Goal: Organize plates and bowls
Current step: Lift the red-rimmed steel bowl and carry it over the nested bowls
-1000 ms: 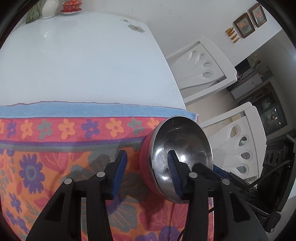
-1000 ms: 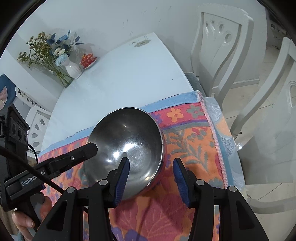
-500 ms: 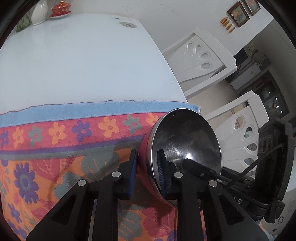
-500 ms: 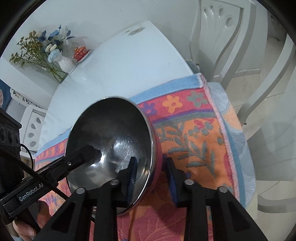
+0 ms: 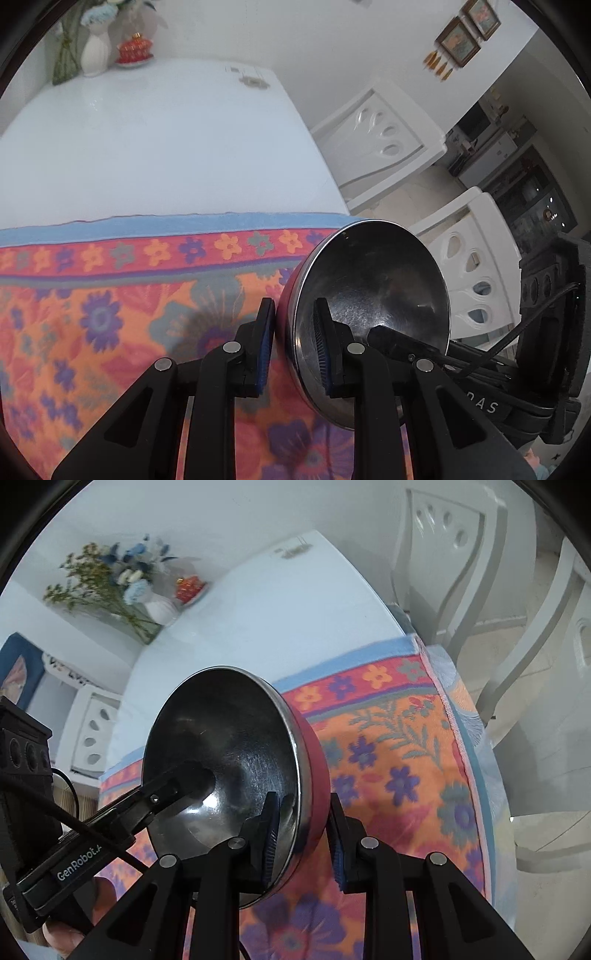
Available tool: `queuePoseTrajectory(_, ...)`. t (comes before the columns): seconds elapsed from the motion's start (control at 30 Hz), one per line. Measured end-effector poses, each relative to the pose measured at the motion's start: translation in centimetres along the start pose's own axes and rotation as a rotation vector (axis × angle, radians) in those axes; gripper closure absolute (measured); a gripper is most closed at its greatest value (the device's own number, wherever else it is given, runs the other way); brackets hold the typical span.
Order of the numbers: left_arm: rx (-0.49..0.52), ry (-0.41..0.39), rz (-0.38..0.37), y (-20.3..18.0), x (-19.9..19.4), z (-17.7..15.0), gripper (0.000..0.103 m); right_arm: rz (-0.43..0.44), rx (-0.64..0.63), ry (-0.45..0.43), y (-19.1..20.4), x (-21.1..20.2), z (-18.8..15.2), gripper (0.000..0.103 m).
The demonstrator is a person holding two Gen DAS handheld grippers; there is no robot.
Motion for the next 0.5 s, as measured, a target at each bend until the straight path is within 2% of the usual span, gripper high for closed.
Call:
queuePoseTrajectory(0.2,0.002,-0.087,0.011,-1.5,-6.5,-3.2,0.085,0.036,-0.028,-0.007,3.2,-3.7,-3.6,0.078)
queuePoseTrajectory(0.37,-0.007,-0.146,0.025,-2.0,-11.0,-6.9,0.085,0.162,-0.003,0.094,5.3,-4.6,-8.3,0.078)
queuePoseTrajectory(0.5,-0.036,-0.171,0.037,-1.8,-13.5,-10.5,0.085,0.185,-0.032,0.134,7.0,-5.4,-12.3,0.078)
Point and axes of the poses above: each gripper's, at about its wrist camera, not at the fingertips, and x roughly the way its jaws point, y to its left, z to its top, the point moved 6 cm from there along x, roughly the way its jaws point, and after that the axes turned 12 degrees about y, right-handed, at the moved point
